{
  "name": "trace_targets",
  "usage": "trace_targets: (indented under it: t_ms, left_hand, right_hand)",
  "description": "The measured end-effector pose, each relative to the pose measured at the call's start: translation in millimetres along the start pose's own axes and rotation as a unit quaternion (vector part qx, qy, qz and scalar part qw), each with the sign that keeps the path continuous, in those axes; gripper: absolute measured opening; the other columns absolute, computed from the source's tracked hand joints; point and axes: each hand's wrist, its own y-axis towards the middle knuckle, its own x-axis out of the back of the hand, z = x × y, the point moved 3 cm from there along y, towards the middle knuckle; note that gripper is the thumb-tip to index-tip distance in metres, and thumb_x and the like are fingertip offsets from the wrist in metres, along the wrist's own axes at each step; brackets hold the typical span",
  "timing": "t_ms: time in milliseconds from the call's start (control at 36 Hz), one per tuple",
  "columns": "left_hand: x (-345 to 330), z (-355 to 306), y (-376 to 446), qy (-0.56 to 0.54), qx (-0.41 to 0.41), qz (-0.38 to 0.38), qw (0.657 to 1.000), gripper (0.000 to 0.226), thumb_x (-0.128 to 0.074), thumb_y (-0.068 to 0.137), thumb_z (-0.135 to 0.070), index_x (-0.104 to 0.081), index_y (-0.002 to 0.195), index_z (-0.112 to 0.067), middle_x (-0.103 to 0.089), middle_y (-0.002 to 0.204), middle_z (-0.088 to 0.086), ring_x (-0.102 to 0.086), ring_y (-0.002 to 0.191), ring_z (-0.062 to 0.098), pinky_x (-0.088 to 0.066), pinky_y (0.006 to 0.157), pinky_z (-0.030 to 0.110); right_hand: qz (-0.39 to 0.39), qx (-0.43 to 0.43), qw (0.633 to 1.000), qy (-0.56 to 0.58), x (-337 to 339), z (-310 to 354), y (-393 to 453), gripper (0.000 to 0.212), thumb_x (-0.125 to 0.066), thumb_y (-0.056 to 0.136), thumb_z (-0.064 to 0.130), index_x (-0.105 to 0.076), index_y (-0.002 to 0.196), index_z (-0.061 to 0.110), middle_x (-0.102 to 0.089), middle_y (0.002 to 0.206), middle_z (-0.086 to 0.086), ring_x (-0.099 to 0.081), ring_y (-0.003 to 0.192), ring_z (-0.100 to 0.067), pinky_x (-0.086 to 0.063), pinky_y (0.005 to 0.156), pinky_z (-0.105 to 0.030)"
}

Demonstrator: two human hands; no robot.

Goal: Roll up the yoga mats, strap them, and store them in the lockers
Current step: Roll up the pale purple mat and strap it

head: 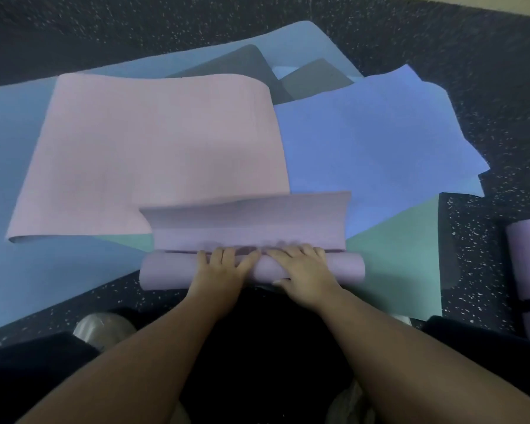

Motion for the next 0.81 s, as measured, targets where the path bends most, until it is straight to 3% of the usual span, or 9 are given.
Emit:
trace_targets:
  t_ms: [83, 167, 278, 361, 417, 500, 583, 722, 806]
  left_hand:
    - [-1, -4, -9, -0.024, 0.009, 0.021, 0.999, 0.056, -0.040, 0.068, -0.028, -0.045, 0.123, -0.022, -0.061, 0.080, 0.018, -0.060, 0.065, 0.034, -0.052, 0.061, 0.053]
    - [-6, -7, -11, -0.023, 0.008, 0.052, 0.998, 0.071, -0.066, 0.054, -0.025, -0.048, 0.122, -0.022, -0.062, 0.080, 0.018, -0.061, 0.064, 0.036, -0.051, 0.059, 0.054]
    - [-11, -6, -6, -0.021, 0.006, 0.066, 0.998, 0.080, -0.087, 0.046, -0.036, -0.066, 0.122, -0.021, -0.065, 0.091, 0.018, -0.064, 0.075, 0.036, -0.051, 0.062, 0.057]
    - [-10, -4, -4, -0.053, 0.023, 0.067, 0.996, 0.082, -0.057, 0.068, -0.065, -0.043, 0.138, -0.024, -0.062, 0.123, 0.017, -0.062, 0.109, 0.038, -0.047, 0.079, 0.067]
    - [-15, -5, -4, -0.052, 0.019, 0.076, 0.996, 0.092, -0.035, 0.062, -0.078, -0.040, 0.135, -0.023, -0.059, 0.131, 0.020, -0.056, 0.118, 0.041, -0.044, 0.081, 0.070]
    - [-20, -2, 1, -0.038, 0.010, 0.052, 0.998, 0.105, -0.028, 0.059, -0.085, -0.036, 0.141, -0.020, -0.049, 0.141, 0.022, -0.040, 0.132, 0.040, -0.034, 0.095, 0.070]
    - [-16, 3, 11, -0.041, 0.019, 0.026, 0.999, 0.106, -0.024, 0.060, -0.085, -0.034, 0.142, -0.019, -0.050, 0.141, 0.021, -0.045, 0.130, 0.040, -0.026, 0.099, 0.067]
    - [-16, 11, 27, -0.028, 0.022, -0.026, 0.999, 0.099, -0.026, 0.066, -0.080, -0.035, 0.140, -0.015, -0.053, 0.138, 0.020, -0.058, 0.118, 0.039, -0.035, 0.092, 0.073]
    - [-18, 14, 33, -0.002, 0.018, -0.035, 0.999, 0.104, -0.031, 0.063, -0.083, -0.037, 0.140, -0.014, -0.055, 0.136, 0.018, -0.061, 0.113, 0.036, -0.041, 0.091, 0.068]
  right_hand:
    - [0.021, 0.003, 1.000, -0.015, -5, 1, -6, 0.063, -0.050, 0.096, 0.044, -0.022, 0.152, 0.036, -0.029, 0.157, 0.007, -0.030, 0.134, -0.025, -0.018, 0.105, -0.036]
    - [0.028, 0.008, 0.999, -0.018, -11, 3, -8, 0.061, -0.048, 0.097, 0.041, -0.024, 0.152, 0.032, -0.029, 0.156, 0.007, -0.029, 0.137, -0.022, -0.015, 0.107, -0.034]
    - [-0.082, -0.011, 0.996, 0.026, -23, 10, -20, 0.051, -0.040, 0.084, 0.026, -0.062, 0.128, 0.014, -0.059, 0.135, -0.007, -0.061, 0.115, -0.029, -0.033, 0.092, -0.039]
    - [-0.141, -0.035, 0.989, -0.004, -33, 18, -27, 0.043, -0.043, 0.081, 0.020, -0.063, 0.119, 0.015, -0.063, 0.129, -0.010, -0.064, 0.109, -0.029, -0.048, 0.087, -0.041]
    - [-0.177, -0.041, 0.983, -0.018, -34, 21, -31, 0.040, -0.043, 0.081, 0.022, -0.054, 0.119, 0.016, -0.063, 0.128, -0.010, -0.063, 0.110, -0.028, -0.046, 0.089, -0.042]
    - [-0.185, -0.057, 0.981, -0.009, -38, 19, -31, 0.045, -0.041, 0.077, 0.023, -0.050, 0.120, 0.015, -0.062, 0.128, -0.012, -0.059, 0.113, -0.028, -0.042, 0.092, -0.044]
    - [-0.167, -0.066, 0.984, 0.011, -37, 16, -29, 0.048, -0.041, 0.074, 0.024, -0.049, 0.120, 0.015, -0.061, 0.130, -0.012, -0.058, 0.115, -0.029, -0.038, 0.095, -0.046]
    - [-0.167, -0.072, 0.983, -0.004, -46, 15, -29, 0.065, -0.042, 0.074, 0.024, -0.040, 0.138, 0.012, -0.041, 0.145, -0.009, -0.040, 0.131, -0.027, -0.028, 0.104, -0.054]
    - [-0.170, -0.080, 0.982, -0.004, -52, 20, -31, 0.072, -0.041, 0.072, 0.024, -0.035, 0.143, 0.011, -0.032, 0.150, -0.008, -0.032, 0.138, -0.028, -0.023, 0.107, -0.056]
